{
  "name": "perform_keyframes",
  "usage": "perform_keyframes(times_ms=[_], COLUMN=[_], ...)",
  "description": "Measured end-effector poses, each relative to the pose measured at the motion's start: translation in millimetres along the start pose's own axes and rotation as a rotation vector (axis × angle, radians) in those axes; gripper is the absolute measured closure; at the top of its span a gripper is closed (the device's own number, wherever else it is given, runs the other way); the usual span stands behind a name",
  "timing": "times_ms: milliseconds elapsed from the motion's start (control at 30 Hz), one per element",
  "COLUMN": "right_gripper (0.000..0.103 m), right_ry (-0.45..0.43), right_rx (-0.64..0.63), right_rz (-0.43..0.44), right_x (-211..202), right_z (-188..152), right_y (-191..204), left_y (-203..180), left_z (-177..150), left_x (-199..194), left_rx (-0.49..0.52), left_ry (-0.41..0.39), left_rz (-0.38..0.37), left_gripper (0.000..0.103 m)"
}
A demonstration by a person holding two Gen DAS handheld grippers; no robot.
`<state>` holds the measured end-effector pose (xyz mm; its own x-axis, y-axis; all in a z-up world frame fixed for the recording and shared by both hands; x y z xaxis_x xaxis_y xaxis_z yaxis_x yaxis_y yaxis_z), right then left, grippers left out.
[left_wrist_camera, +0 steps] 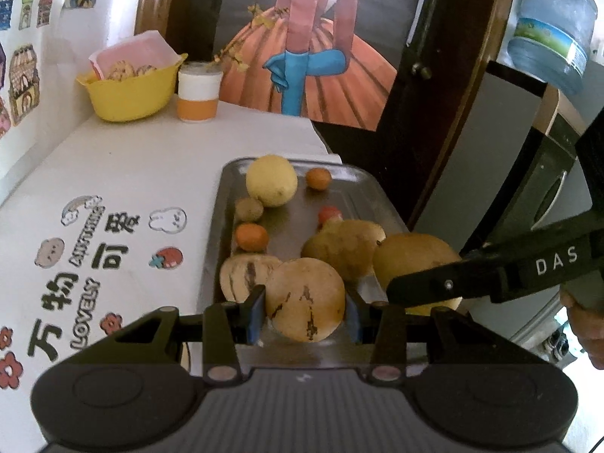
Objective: Organize fruits
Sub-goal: 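Carry the brown fruit and large pear onto the metal tray, then lower both fruits onto the tray and open both tools to release them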
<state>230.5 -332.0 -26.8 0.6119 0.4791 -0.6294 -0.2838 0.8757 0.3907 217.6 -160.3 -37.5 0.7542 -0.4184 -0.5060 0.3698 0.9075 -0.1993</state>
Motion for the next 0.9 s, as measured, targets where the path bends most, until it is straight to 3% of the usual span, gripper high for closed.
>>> perform_keyframes(times_ms=[400,900], right_gripper=[0.045,0.045], right_ry=[0.020,-0.025], right_rx=[-0.041,-0.118], right_rz=[-0.014,-0.045], right_x=[5,11], right_z=[-16,-26], right_y=[-2,3], left_y=[0,9], left_z=[-17,-24], left_x=[5,9], left_rx=[0.003,-0.018], left_ry=[0.042,0.061], left_rz=[0.003,0.034], left_gripper=[0.057,0.057])
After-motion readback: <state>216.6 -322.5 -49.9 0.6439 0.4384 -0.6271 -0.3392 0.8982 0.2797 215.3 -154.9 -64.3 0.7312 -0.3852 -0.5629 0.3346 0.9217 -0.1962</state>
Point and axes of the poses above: each gripper's, at about its wrist camera, not at the fingertips, and x roughly the way its jaws point, y to its left, z to its top, the point moved 8 cm from there along x, roughly the way its jaws point, and after that the axes turned 10 degrees about -y, right-handed, at the moved point
